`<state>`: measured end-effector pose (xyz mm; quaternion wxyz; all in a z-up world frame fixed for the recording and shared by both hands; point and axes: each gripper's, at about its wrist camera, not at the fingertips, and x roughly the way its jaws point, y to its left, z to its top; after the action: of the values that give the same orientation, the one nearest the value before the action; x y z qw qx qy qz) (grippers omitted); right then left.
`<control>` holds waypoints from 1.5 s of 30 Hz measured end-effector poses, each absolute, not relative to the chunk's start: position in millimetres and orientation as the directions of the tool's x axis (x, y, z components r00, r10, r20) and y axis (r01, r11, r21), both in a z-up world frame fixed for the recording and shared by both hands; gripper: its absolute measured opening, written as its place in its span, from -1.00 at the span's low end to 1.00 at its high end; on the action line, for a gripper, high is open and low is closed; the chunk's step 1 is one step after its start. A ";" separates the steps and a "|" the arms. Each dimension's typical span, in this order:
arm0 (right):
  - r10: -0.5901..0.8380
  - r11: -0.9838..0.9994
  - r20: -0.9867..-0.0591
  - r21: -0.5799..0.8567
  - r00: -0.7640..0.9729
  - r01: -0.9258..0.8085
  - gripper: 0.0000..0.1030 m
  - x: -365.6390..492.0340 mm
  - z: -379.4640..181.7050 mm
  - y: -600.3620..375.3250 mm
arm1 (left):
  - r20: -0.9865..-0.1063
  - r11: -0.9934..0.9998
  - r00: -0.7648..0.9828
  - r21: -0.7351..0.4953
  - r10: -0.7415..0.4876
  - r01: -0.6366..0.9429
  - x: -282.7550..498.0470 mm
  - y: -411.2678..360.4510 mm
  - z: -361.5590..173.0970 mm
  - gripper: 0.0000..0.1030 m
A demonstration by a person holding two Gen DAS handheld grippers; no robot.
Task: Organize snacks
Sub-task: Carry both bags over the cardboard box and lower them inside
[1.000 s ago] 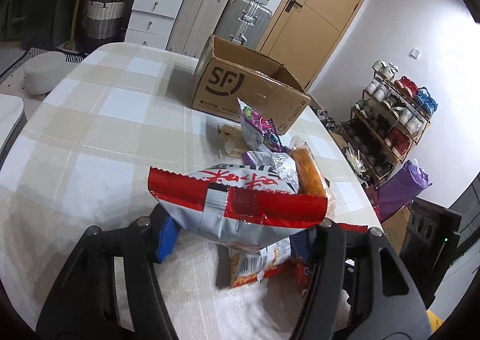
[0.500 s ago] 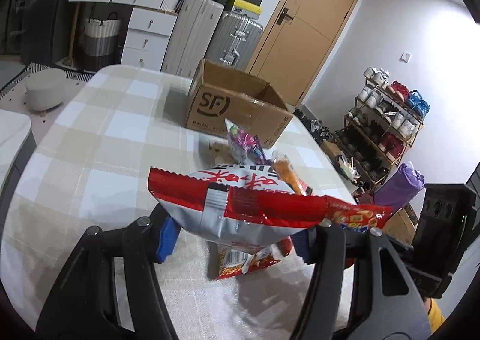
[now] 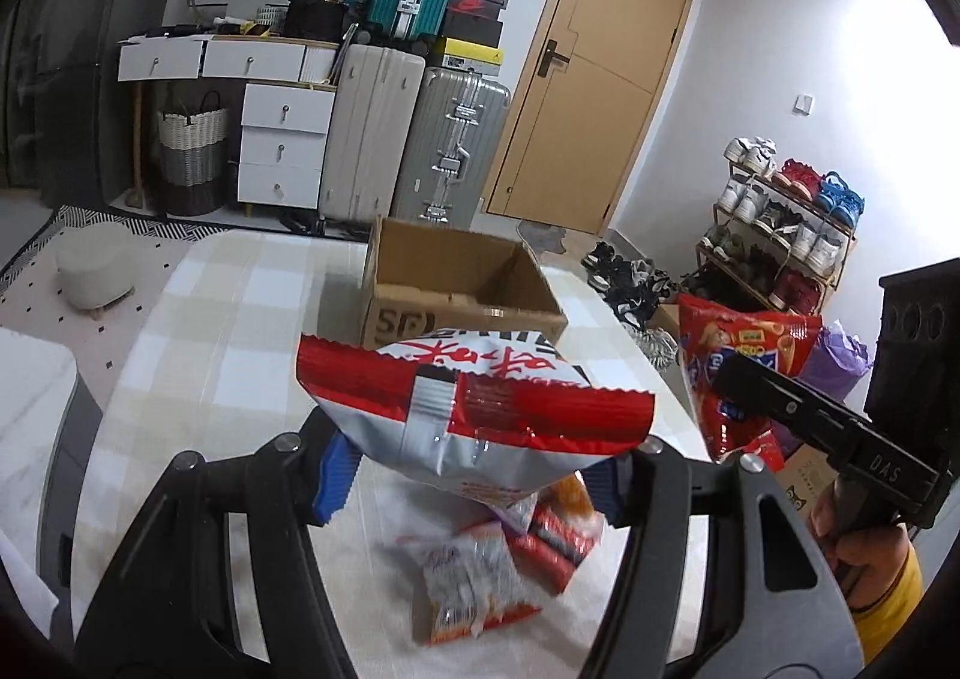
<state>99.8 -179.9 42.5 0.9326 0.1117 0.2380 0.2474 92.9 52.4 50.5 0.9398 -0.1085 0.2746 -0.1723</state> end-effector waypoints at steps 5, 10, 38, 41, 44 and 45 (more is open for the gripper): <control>0.503 0.859 -0.380 0.317 0.776 -0.402 -0.17 141.9 52.8 -177.5 | -0.479 0.935 0.805 -0.236 -0.349 0.264 118.2 36.5 71.8 0.14; 0.511 0.851 -0.387 0.354 0.768 -0.388 -0.17 192.7 54.7 -181.1 | -0.489 0.931 0.794 -0.239 -0.361 0.276 149.8 24.9 80.2 0.14; 0.450 0.885 -0.511 0.365 0.732 -0.289 -0.17 365.7 8.2 -187.5 | -0.658 0.954 0.693 -0.173 -0.296 0.244 418.4 -57.0 15.2 0.14; 0.440 0.892 -0.530 0.349 0.725 -0.286 -0.16 369.6 -0.3 -184.2 | -0.662 0.955 0.691 -0.161 -0.291 0.248 430.6 -65.4 7.3 0.14; 0.438 0.894 -0.544 0.350 0.716 -0.281 -0.16 374.3 -7.0 -183.2 | -0.669 0.958 0.688 -0.157 -0.282 0.241 443.5 -70.7 -0.4 0.14; 0.437 0.894 -0.549 0.351 0.712 -0.278 -0.16 376.6 -9.6 -182.9 | -0.673 0.957 0.683 -0.164 -0.285 0.237 449.2 -71.4 -4.1 0.14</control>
<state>376.6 -182.9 -9.6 0.9171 0.1222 0.3253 0.1951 449.2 -71.4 -4.1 0.9168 -0.0317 0.3718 -0.1424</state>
